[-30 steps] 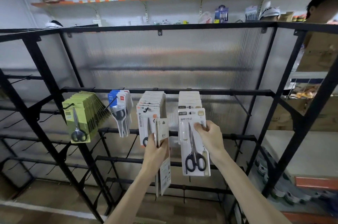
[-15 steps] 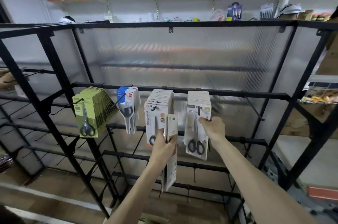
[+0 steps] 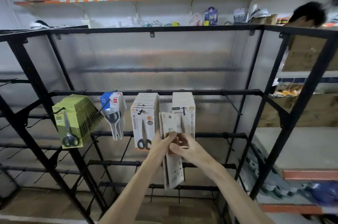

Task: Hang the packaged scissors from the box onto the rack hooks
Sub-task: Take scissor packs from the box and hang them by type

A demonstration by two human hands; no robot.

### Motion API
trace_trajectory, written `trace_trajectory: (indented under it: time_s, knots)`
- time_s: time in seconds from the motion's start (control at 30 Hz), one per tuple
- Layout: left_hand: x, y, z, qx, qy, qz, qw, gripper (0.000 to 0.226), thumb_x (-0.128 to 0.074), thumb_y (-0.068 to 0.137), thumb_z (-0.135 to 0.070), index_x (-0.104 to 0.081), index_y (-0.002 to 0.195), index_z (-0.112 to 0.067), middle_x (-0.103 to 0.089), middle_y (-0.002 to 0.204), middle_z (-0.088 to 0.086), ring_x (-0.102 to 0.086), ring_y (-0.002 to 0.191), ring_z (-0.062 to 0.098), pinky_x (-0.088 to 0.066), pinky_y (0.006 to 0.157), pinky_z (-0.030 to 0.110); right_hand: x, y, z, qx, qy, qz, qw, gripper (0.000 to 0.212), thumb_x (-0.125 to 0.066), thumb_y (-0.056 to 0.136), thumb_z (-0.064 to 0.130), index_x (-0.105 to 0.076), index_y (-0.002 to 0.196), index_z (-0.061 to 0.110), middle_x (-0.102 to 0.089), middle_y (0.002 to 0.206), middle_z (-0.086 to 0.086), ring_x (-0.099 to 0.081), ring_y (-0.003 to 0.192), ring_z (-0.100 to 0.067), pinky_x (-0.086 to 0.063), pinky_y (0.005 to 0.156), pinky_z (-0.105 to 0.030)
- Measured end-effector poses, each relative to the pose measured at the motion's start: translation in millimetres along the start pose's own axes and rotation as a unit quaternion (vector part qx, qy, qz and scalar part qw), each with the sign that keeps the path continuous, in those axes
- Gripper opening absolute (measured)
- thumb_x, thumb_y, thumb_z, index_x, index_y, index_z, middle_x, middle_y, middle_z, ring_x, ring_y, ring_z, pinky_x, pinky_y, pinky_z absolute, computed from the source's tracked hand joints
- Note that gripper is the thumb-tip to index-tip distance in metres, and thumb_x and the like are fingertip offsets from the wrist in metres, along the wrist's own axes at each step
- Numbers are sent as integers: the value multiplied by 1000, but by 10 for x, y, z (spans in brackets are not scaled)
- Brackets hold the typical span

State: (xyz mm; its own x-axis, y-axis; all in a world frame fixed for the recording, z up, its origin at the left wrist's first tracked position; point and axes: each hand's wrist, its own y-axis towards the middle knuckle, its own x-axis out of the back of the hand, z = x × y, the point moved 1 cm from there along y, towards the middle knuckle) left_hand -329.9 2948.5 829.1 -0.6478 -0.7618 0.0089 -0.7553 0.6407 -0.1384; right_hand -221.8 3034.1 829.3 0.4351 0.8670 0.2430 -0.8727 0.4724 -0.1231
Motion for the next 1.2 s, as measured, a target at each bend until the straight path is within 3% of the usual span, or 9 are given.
trace_trajectory:
  time_s: [0.13, 0.27, 0.4, 0.53, 0.7, 0.9, 0.97, 1.07, 1.2]
  knots:
    - [87, -48, -40, 37, -22, 32, 999, 31, -76, 86, -28, -71, 114, -17, -79, 101, 7, -74, 99, 28, -58, 94, 49, -101, -43, -3, -27, 19, -42, 999, 62, -80, 82, 37, -45, 131, 22, -61, 126, 9, -59, 115, -7, -49, 82, -20]
    - [288, -148, -70, 1, -3, 64, 998, 17, -68, 95, -19, -74, 111, -18, -79, 100, 2, -75, 95, 18, -59, 73, 23, -371, -121, 65, -4, 56, -89, 994, 31, -78, 85, 20, -65, 113, 22, -73, 107, 10, -68, 99, -2, -50, 75, -13]
    - [637, -224, -27, -5, -1, 90, 996, 29, -71, 93, -30, -69, 121, -22, -77, 107, -3, -72, 104, 17, -57, 95, 38, -701, -206, 152, 2, 104, -192, 976, 23, -78, 84, 13, -68, 104, 19, -75, 96, 6, -71, 88, -6, -51, 68, -14]
    - [1006, -268, 84, 23, -11, 83, 996, 40, -74, 90, -38, -65, 124, -19, -76, 109, 1, -71, 102, 20, -57, 86, 33, -974, -329, 184, -8, 143, -241, 960, 20, -76, 86, 16, -66, 103, 19, -76, 93, 1, -73, 82, -8, -56, 69, -23]
    - [1387, -381, 256, 61, -26, 68, 995, 22, -65, 97, -24, -69, 112, -9, -77, 94, 7, -73, 77, 15, -56, 64, 25, -1267, -496, 44, -34, 187, -285, 940, 29, -54, 98, 11, -58, 125, 20, -66, 114, -9, -63, 106, -18, -50, 88, -36]
    - [1532, -633, 354, 44, -33, 162, 985, 25, -62, 98, -16, -66, 119, -5, -76, 108, 14, -74, 94, 26, -59, 74, 30, -1674, -579, 103, -30, 126, -254, 958, 34, -53, 98, 13, -52, 133, 16, -64, 124, -4, -63, 111, -16, -52, 83, -25]
    - [1552, -655, 329, 29, -23, 169, 985, 26, -65, 96, -24, -67, 118, -10, -75, 110, 12, -73, 100, 27, -59, 85, 36, -1791, -596, 217, -38, 97, -212, 972, 30, -61, 98, 29, -53, 122, 13, -63, 121, -7, -65, 102, -10, -51, 74, -18]
    - [1671, -647, 287, 14, -12, 193, 981, 41, -67, 86, -35, -67, 112, -3, -75, 105, 13, -72, 95, 26, -57, 80, 33, -1821, -657, 314, -78, 59, -132, 986, 62, -59, 83, 68, -44, 112, 15, -58, 119, -1, -59, 102, -5, -46, 75, -19]
    - [1824, -633, 231, 34, -45, 203, 978, 29, -65, 98, -33, -73, 114, -10, -76, 106, 15, -73, 98, 31, -57, 93, 46, -1790, -715, 384, -63, 83, -121, 987, 51, -45, 96, 56, -55, 119, 13, -63, 117, 2, -61, 99, -5, -48, 77, -17]
